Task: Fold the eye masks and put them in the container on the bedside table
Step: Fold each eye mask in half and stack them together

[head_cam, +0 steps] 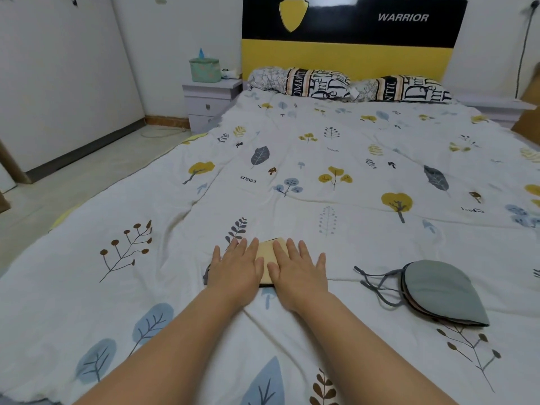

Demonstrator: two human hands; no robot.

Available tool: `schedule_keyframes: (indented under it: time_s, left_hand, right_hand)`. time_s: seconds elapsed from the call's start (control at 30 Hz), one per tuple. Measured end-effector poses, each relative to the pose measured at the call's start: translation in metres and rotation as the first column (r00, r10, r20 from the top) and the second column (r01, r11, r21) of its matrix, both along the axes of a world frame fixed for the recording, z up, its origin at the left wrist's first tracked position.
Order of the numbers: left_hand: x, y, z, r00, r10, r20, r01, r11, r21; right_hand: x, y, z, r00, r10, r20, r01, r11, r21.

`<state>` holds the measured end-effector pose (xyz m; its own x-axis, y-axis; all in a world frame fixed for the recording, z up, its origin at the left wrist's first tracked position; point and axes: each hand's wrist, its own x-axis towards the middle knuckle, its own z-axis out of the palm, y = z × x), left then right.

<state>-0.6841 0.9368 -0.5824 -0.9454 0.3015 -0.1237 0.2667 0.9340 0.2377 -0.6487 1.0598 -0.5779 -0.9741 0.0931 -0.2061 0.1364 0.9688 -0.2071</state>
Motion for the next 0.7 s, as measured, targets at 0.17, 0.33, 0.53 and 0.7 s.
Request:
schedule_keyframes:
  time_s: [0.17,0.33,0.53,0.7]
  left_hand:
    - [-0.009,0.001,0.030,0.991,0.135,0.026,-0.136,0.989,0.063]
    - [-0.003,0.003,0.038,0.971,0.227,0.078,-0.230,0.972,0.035]
    - [0.000,0.001,0.038,0.962,0.215,0.167,-0.250,0.939,0.236]
    - [0.009,0.005,0.048,0.969,0.167,0.185,-0.221,0.918,0.330]
  right_hand:
    - [-0.004,0.000,0.019,0.980,-0.088,-0.180,0.070,0.992,-0.108]
    - [-0.003,-0.003,0.032,0.901,-0.398,-0.171,0.257,0.809,-0.530]
    - [0.006,-0.001,0.032,0.889,-0.454,-0.065,0.325,0.724,-0.609]
    - [0.020,0.006,0.038,0.868,-0.494,-0.047,0.328,0.641,-0.694]
